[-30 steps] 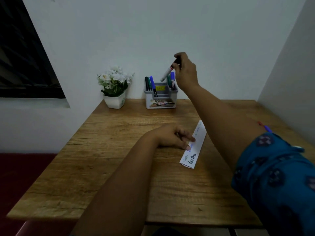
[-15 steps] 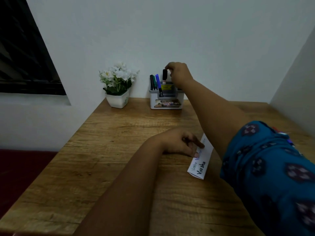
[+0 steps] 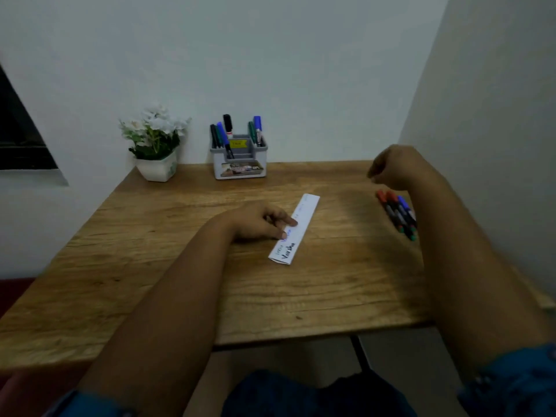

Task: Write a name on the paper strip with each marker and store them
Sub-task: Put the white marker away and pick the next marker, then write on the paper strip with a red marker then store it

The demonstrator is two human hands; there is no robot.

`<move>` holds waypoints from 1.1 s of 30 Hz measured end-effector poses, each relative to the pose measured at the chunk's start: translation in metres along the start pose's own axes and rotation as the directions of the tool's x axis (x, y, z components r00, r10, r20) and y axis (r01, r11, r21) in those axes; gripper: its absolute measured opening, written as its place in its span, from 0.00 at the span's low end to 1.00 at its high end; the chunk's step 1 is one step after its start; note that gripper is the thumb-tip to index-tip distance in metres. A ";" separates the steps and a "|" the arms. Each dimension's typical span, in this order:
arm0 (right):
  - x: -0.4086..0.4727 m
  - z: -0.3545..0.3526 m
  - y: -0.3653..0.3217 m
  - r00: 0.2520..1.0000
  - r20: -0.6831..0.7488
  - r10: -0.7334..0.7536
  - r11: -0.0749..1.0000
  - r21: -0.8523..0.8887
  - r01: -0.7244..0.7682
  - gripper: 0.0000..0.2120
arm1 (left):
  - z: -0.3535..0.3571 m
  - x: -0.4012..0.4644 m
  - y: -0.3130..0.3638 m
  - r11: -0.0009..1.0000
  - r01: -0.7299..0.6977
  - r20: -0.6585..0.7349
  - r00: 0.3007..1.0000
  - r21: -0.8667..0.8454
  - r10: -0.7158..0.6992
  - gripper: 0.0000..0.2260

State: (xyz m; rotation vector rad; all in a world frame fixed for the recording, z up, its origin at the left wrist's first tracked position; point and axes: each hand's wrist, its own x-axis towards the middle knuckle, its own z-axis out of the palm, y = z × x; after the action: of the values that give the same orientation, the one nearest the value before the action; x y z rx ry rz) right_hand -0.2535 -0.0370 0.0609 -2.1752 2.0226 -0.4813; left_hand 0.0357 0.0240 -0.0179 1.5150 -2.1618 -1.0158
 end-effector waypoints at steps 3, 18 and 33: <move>-0.019 0.007 0.031 0.995 0.026 0.094 0.993 -0.073 -0.092 0.07 | 0.009 -0.003 0.002 1.000 -0.007 -0.071 0.997 -0.008 0.006 0.17; -0.035 0.065 0.036 0.989 -0.038 0.141 0.990 0.021 -0.140 0.09 | 0.041 0.007 0.010 0.957 -0.026 -0.374 0.917 0.287 0.137 0.12; -0.054 0.066 -0.033 0.948 0.150 -0.280 0.317 0.947 -0.056 0.13 | 0.055 0.009 0.022 0.955 -0.141 -0.330 0.917 0.262 0.226 0.11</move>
State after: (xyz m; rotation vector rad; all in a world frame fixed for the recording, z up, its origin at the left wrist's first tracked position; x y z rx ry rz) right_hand -0.2042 0.0115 0.0009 -1.4334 0.9032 -0.9835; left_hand -0.0165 0.0399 -0.0420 1.4235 -2.1588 -0.3949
